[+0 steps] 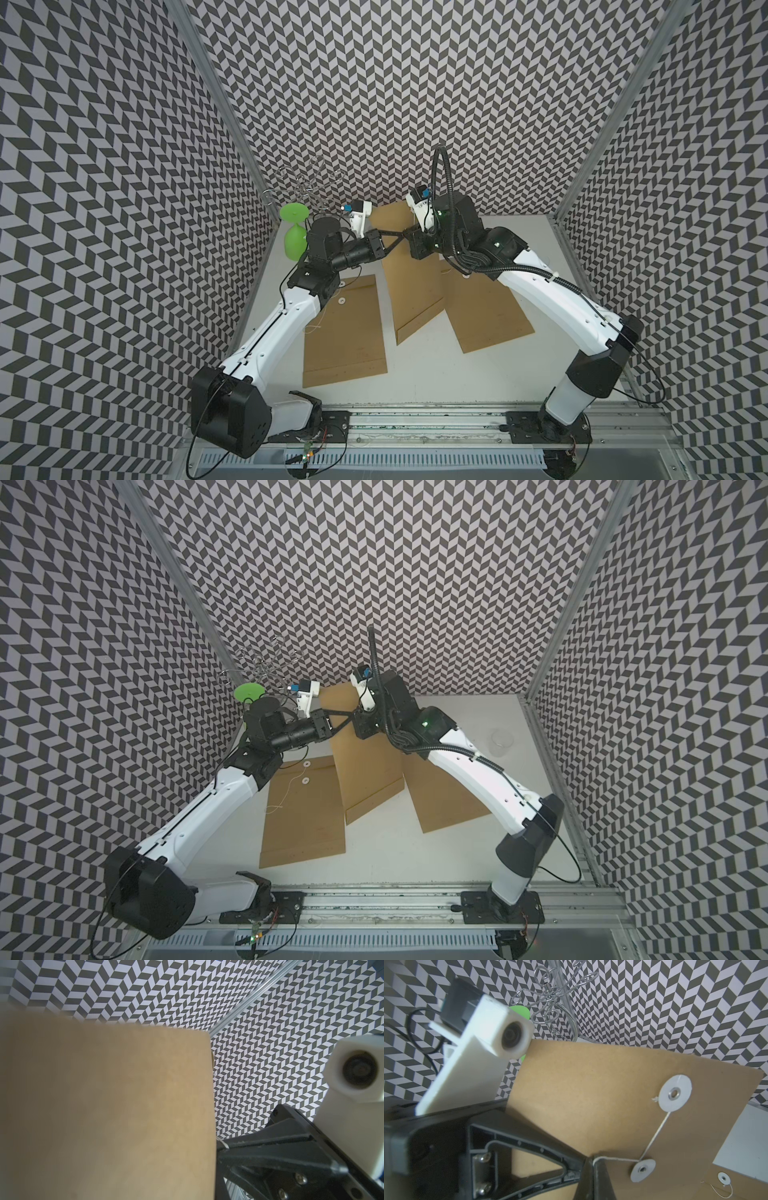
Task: Close the mouth of the file bag
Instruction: Close the file bag.
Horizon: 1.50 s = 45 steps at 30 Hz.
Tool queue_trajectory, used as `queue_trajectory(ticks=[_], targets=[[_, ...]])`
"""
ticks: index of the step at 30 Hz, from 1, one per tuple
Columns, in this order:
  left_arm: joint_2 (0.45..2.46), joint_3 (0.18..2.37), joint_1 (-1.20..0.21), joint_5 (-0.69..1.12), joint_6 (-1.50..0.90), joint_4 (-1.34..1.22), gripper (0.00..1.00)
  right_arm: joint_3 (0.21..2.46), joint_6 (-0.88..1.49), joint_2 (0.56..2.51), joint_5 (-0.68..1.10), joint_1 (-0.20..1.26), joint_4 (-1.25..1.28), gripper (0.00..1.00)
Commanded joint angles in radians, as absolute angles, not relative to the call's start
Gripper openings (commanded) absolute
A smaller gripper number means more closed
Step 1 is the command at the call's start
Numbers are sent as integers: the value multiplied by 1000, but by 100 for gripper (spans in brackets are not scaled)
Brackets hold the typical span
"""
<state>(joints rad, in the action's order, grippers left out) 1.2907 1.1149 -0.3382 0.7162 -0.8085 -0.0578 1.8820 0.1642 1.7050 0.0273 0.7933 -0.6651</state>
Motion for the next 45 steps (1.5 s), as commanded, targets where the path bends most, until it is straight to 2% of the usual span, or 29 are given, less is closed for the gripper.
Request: queue_trajectory(ticks=[1, 15, 31, 45], targets=[[1273, 1187, -346, 755, -793, -133, 0, 1835, 178, 1696, 149, 804, -613, 0], [1285, 1202, -334, 831, -845, -237, 0, 1647, 210, 1631, 284, 747, -432, 0], [1280, 1164, -309, 964, -1051, -571, 0, 1424, 272, 1466, 328, 724, -167, 0], [1267, 1150, -312, 1006, -1092, -650, 0, 1409, 301, 1456, 373, 699, -134, 0]])
